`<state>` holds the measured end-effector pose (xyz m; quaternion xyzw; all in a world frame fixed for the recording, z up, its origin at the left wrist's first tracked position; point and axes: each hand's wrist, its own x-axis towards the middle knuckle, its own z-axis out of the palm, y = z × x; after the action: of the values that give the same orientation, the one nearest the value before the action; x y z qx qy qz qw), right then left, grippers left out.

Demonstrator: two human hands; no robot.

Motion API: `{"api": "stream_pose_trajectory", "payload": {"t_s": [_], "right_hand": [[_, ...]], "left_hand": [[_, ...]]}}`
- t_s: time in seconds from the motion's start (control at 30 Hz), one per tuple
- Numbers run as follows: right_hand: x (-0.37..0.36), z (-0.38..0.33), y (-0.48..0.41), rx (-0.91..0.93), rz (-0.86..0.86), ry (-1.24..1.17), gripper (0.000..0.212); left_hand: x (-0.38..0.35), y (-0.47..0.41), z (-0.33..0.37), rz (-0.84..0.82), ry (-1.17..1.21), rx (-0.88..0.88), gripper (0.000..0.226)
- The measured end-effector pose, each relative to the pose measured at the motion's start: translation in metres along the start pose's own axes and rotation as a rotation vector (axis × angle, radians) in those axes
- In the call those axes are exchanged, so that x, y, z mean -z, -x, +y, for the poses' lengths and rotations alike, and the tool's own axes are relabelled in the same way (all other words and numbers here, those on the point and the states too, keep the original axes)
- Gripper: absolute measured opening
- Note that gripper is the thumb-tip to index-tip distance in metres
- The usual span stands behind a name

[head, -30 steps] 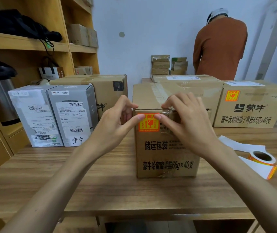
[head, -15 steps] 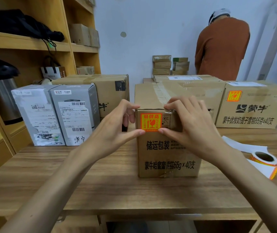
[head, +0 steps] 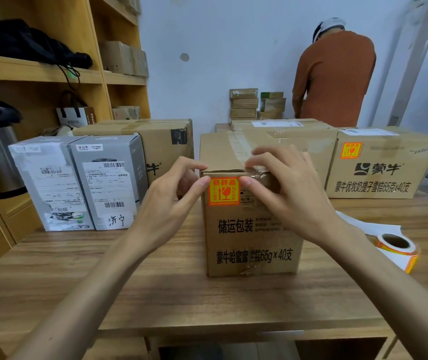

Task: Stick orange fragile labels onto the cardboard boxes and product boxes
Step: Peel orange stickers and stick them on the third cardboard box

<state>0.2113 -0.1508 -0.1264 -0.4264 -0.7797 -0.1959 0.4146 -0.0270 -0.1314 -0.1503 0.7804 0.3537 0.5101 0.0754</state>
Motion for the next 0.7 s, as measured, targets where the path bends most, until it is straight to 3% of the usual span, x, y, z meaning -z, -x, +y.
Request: {"api": "stream_pose_trajectory", "payload": {"t_s": [0.13, 0.3, 0.53, 0.7], "right_hand": [[0.02, 0.025, 0.019, -0.26, 0.142, -0.203, 0.031], [0.021, 0.049, 0.034, -0.565, -0.046, -0.657, 0.035], [0.027, 0.027, 0.035, -0.542, -0.098, -0.714, 0.045], [0.025, -0.006, 0.042, -0.438, -0.185, -0.6, 0.047]], "left_hand": [[-0.007, 0.015, -0.008, 0.025, 0.03, 0.1, 0.048], [-0.016, 0.021, -0.006, -0.091, 0.192, 0.22, 0.06], [-0.007, 0.02, -0.02, -0.146, 0.265, 0.249, 0.063], [0.013, 0.016, -0.048, -0.025, 0.257, 0.297, 0.062]]}}
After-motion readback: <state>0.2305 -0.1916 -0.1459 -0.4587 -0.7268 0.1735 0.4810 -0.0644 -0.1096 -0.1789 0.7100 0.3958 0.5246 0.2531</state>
